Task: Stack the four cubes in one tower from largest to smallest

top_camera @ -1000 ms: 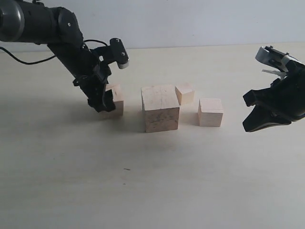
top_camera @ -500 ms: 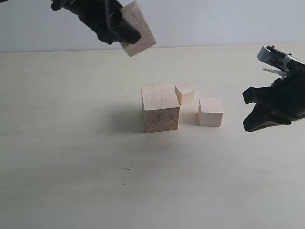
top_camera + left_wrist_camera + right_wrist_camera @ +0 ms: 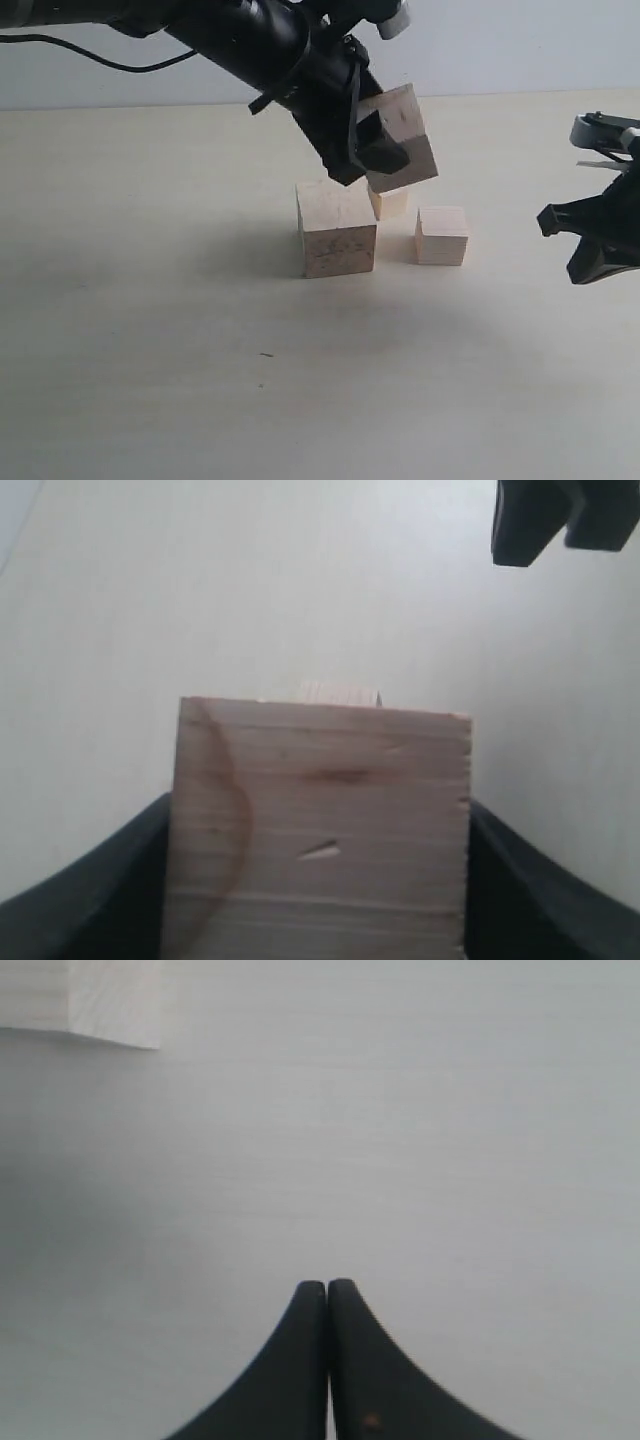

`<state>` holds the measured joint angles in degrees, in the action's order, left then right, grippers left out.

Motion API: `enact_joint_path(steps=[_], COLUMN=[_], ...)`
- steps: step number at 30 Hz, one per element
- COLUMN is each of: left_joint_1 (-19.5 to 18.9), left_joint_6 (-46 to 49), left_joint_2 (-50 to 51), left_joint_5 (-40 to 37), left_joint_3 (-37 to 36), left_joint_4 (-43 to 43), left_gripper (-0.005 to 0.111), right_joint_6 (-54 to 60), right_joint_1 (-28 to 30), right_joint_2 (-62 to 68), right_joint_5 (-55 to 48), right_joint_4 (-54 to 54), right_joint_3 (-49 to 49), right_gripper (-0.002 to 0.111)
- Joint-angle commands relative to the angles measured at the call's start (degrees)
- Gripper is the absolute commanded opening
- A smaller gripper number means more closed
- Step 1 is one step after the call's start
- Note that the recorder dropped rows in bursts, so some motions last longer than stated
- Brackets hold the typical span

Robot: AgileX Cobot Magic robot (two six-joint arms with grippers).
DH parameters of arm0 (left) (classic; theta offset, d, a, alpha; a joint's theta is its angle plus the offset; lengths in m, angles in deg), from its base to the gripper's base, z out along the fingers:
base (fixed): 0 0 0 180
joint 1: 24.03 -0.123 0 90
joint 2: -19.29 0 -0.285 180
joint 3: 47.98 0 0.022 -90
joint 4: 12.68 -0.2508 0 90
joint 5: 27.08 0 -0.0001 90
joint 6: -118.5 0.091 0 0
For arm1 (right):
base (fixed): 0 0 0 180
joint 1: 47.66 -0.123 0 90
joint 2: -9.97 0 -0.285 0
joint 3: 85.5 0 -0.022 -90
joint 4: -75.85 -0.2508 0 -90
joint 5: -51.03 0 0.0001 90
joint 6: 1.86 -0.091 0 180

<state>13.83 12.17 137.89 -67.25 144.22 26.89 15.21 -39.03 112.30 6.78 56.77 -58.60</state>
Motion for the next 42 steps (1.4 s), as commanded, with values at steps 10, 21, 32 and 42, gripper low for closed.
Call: enact_joint_path(steps=[10,21,32,42], left_joint_1=[-0.58,-0.95,-1.94,-1.94], left_joint_6=[-13.87,-14.38,-14.49,-14.49], left_joint_2=[3.67,8.22,9.86,11.51], left_joint_5=[-9.97,-11.62,-12.22,-12.22], left_joint_3=[7.96,12.47,12.56,12.56], left_joint_4=[-27.01,-23.16,-22.24,-20.87], left_gripper=[0.000,0.000,0.000,0.000], right_joint_6=[13.40,13.88,13.88,13.88], right_joint_1=[0.08,0.08,0.08,0.08], right_joint_2=[-0.58,-0.58,-0.58,-0.58], right_joint_5=[-2.44,-2.69,-2.56,-2.56], right_joint_4=[-18.08,-18.08,-18.08,-18.08], right_joint_3=[0.38,0.38,0.38,0.38], right_gripper=[0.000,0.000,0.000,0.000])
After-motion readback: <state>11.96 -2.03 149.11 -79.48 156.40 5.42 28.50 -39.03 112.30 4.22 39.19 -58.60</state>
